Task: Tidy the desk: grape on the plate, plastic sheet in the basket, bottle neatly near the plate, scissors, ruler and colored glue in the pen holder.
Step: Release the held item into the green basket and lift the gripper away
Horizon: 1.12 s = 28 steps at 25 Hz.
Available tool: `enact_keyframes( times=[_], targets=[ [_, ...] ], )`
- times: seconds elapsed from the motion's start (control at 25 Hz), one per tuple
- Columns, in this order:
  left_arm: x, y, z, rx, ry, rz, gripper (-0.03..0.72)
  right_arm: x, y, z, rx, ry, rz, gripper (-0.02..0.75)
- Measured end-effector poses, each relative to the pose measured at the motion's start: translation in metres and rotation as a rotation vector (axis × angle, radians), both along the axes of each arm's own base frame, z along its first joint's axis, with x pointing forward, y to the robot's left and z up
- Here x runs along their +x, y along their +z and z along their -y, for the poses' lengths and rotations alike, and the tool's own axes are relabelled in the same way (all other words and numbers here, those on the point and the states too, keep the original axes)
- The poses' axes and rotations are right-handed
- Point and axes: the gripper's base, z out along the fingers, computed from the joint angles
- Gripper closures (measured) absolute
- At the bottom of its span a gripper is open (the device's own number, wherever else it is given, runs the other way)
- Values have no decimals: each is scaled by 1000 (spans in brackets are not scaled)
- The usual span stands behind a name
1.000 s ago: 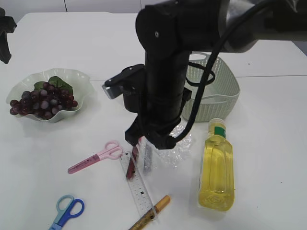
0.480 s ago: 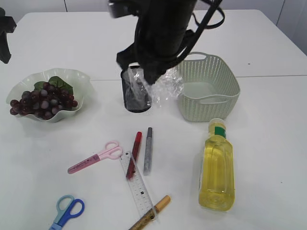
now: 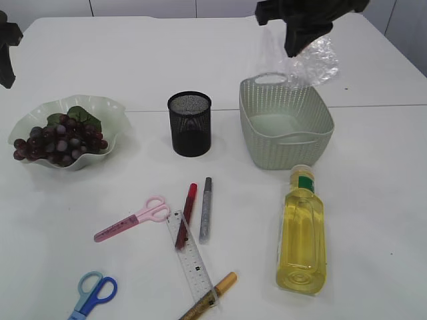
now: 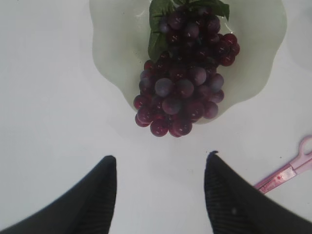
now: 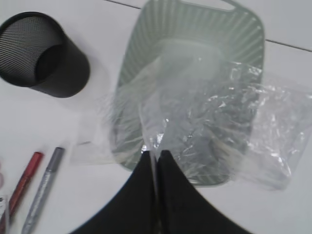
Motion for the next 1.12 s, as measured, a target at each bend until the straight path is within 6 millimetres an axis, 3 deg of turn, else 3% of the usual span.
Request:
enact_keyframes(
  times=[0.24, 0.64, 0.76, 0.96, 1.12],
  targets=[
    [0, 0, 0, 0, 0, 0, 272, 24, -29, 26, -14, -72, -42, 752],
    [0, 0, 0, 0, 0, 0, 272, 57, -77, 20, -2, -72, -10, 624],
    [0, 0, 0, 0, 0, 0, 272, 64, -81, 19, 11, -86, 8, 533],
    [0, 0, 0, 0, 0, 0, 272, 65, -69, 19, 45, -138, 21, 276],
    [0, 0, 0, 0, 0, 0, 272, 59, -57, 20, 36, -150, -32, 229]
  ],
)
